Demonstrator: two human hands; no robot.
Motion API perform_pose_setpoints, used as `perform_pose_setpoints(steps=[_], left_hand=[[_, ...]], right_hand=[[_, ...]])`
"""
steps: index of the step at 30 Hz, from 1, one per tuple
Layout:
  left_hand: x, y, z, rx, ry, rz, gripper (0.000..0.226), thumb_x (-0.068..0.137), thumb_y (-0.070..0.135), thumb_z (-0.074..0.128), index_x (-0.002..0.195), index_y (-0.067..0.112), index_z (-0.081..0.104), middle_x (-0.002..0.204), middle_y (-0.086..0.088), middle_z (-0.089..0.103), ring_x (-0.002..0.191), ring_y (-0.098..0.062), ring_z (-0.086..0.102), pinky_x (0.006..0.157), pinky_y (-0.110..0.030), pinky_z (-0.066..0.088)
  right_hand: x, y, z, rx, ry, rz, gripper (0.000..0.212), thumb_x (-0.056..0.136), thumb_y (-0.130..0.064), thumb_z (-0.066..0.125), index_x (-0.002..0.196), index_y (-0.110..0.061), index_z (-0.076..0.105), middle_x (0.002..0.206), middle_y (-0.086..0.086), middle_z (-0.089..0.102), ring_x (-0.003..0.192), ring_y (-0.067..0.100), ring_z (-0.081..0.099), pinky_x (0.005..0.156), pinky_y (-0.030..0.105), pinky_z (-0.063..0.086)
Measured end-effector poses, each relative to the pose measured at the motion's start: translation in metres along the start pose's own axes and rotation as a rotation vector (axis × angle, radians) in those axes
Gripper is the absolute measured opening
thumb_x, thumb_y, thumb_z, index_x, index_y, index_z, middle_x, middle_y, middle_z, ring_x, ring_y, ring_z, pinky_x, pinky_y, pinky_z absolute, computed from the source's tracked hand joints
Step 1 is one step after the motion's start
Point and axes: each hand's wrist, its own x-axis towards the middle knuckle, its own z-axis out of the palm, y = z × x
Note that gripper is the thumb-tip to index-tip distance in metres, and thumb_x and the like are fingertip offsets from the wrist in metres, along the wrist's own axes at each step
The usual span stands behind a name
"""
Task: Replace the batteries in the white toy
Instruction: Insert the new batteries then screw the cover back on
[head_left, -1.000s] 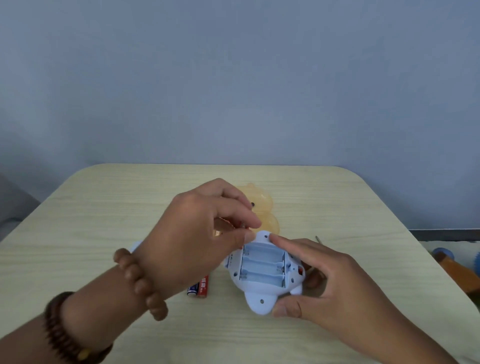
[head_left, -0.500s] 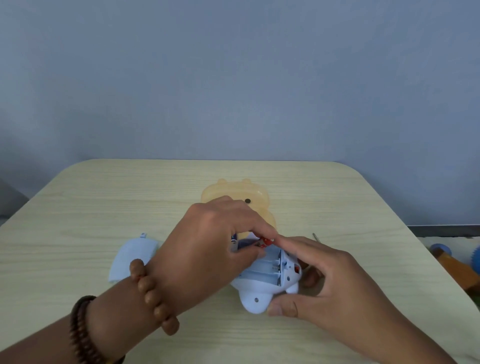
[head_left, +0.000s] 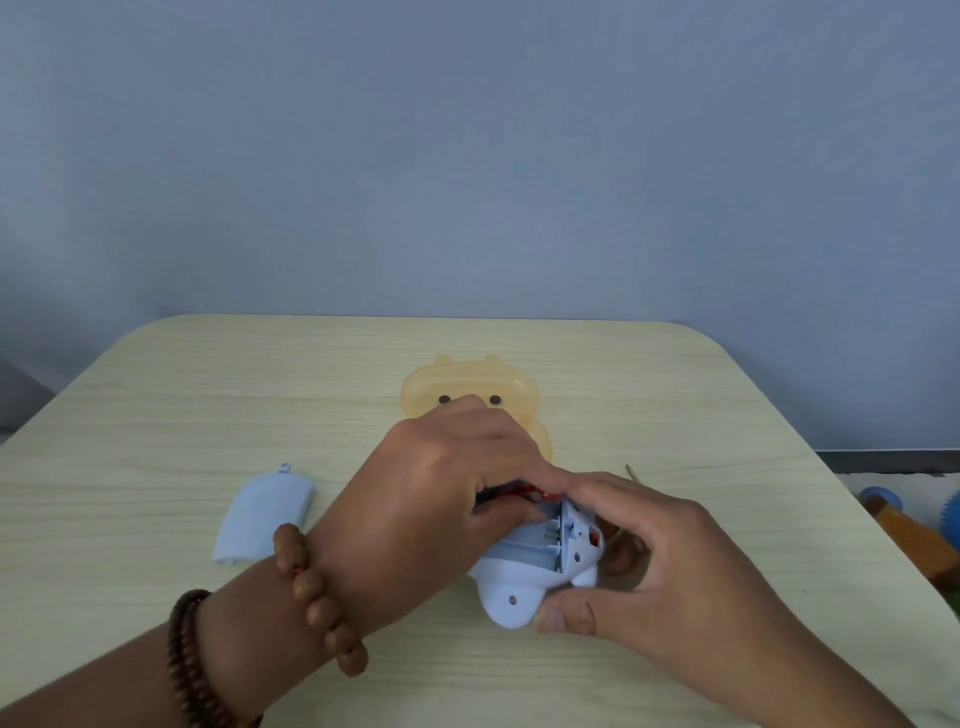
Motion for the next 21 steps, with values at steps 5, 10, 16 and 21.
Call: perform_pose_setpoints(steps=[5,10,16,21], left_hand=[[0.0007,-0.0021,-0.0007,0.014,-0.006,-0.024,0.019,0.072,0.009,0.087,0.087,0.018,0.08,0.085,0.008,0.073,0.08,-0.014,0.066,0.069,-0.034,0.054],[0.001,-0.003,-0.0016,0.042,-0.06,-0.063,0.024,0.071,0.011,0.088,0.09,0.023,0.08,0.089,0.012,0.072,0.082,-0.013,0.065,0.068,-0.036,0.055],[-0.0012,-0.0036,0.001,0.052,-0.069,-0.078,0.022,0.076,0.015,0.085,0.094,0.027,0.08,0.092,0.011,0.072,0.083,-0.017,0.064,0.064,-0.041,0.054],[-0.0045,-0.0026,0.0008,0.074,-0.089,-0.106,0.006,0.079,0.019,0.08,0.083,0.024,0.082,0.093,0.01,0.073,0.082,-0.017,0.065,0.064,-0.039,0.054]], right_hand=[[0.0011,-0.001,-0.0001,-0.008,-0.001,0.011,0.074,0.064,-0.031,0.097,0.128,-0.049,0.064,0.111,-0.015,0.072,0.096,0.004,0.07,0.074,0.004,0.049],[0.0035,-0.0045,-0.0016,-0.047,-0.011,0.015,0.076,0.064,-0.034,0.096,0.129,-0.053,0.062,0.113,-0.019,0.071,0.099,0.0,0.069,0.076,0.002,0.047],[0.0033,-0.0067,-0.0039,-0.032,-0.021,0.071,0.076,0.061,-0.029,0.098,0.123,-0.056,0.065,0.109,-0.023,0.075,0.088,-0.006,0.07,0.072,0.0,0.048],[-0.0002,-0.0063,-0.0044,-0.065,0.001,0.149,0.08,0.051,-0.044,0.098,0.12,-0.065,0.061,0.101,-0.026,0.076,0.074,-0.004,0.071,0.069,0.007,0.053]])
